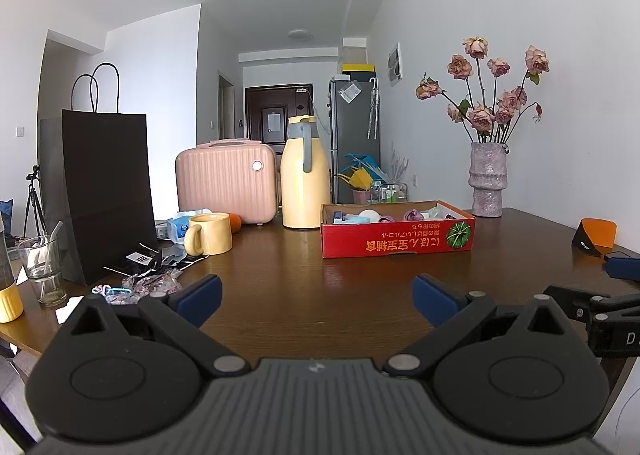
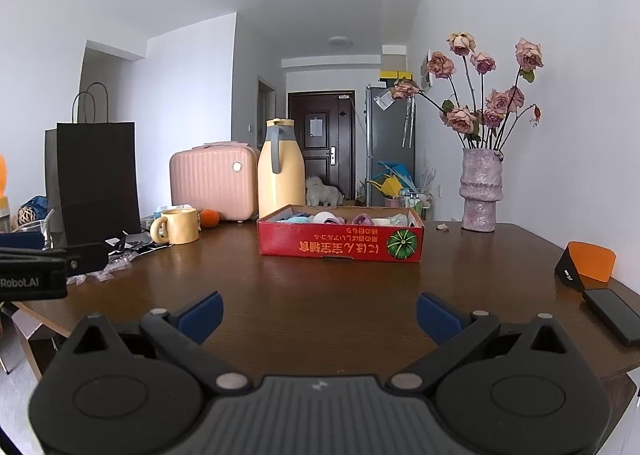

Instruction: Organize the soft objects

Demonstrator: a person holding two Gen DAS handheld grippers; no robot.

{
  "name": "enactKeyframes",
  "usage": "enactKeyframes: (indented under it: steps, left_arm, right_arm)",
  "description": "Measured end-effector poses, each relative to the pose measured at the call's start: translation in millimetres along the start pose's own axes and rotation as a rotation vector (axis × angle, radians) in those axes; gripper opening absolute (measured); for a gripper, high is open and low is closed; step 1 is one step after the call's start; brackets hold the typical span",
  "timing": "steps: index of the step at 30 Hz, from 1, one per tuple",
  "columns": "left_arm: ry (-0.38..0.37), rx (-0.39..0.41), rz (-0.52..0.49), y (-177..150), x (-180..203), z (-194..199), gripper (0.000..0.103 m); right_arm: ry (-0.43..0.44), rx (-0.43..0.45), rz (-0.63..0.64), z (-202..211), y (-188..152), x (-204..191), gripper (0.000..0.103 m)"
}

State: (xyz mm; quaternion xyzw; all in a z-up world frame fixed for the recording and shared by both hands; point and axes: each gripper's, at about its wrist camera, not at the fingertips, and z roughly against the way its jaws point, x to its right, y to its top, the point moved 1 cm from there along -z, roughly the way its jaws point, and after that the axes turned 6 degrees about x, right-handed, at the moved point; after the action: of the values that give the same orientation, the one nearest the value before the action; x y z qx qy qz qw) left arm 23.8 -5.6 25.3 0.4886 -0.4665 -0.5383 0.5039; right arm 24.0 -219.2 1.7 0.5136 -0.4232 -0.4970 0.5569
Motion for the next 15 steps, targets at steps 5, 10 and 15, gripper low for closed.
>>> enactKeyframes:
  steps: [5, 10, 15]
  left_arm:
    - [0.0, 0.001, 0.0, 0.0, 0.0, 0.0, 0.103]
    - [0.0, 0.001, -0.002, -0.1, -0.1, 0.2, 0.103]
    - [0.001, -0.003, -0.001, -1.1, -1.0, 0.8, 0.103]
  right_arm:
    - [0.006, -0.001, -0.011, -0.3, 0.5, 1.5, 0.103]
    - [0.006, -0.002, -0.013, -0.3, 0.1, 1.7, 0.103]
    - [0.005, -0.008, -0.01, -0.9, -1.2, 1.3, 0.103]
